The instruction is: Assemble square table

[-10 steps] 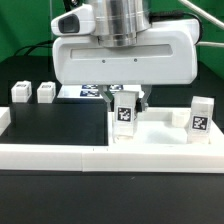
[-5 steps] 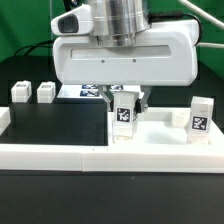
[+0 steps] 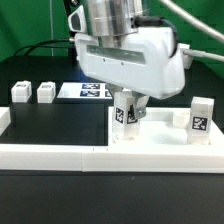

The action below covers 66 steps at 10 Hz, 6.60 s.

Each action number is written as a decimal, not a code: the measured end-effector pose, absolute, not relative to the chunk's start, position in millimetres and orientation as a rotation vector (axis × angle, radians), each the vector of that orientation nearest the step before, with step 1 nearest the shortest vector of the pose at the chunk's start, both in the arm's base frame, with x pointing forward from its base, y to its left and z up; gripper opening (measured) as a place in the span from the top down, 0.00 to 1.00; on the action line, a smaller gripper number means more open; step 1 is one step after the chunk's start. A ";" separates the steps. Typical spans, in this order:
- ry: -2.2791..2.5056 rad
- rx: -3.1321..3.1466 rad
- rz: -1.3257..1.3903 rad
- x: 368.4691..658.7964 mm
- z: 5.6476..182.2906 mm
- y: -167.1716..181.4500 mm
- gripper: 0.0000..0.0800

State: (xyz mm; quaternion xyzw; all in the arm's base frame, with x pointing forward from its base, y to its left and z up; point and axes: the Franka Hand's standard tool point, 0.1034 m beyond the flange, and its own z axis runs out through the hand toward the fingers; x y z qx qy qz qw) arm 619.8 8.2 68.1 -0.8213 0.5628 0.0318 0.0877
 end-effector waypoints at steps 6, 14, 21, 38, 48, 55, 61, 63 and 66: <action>1.841 -2.263 0.121 620.1 67.3 7.0 0.22; 0.757 -2.858 -0.020 621.5 70.1 -5.0 0.19; 0.330 -3.024 -0.039 623.3 71.9 1.9 0.47; 1.649 -2.462 0.017 625.0 68.6 1.7 0.27; 0.458 -3.011 -0.062 627.0 71.1 4.1 0.32; 1.425 -2.686 -0.007 626.3 69.4 -0.3 0.63; 2.153 -2.063 0.153 624.3 68.8 1.3 0.53; 1.907 -2.298 0.094 624.3 67.5 2.1 0.36; 1.302 -2.670 -0.020 618.3 69.3 10.1 0.20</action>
Offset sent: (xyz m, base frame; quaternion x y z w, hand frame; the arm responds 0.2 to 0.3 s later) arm 0.0000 0.0000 0.0000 0.0000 0.0000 0.0000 1.0000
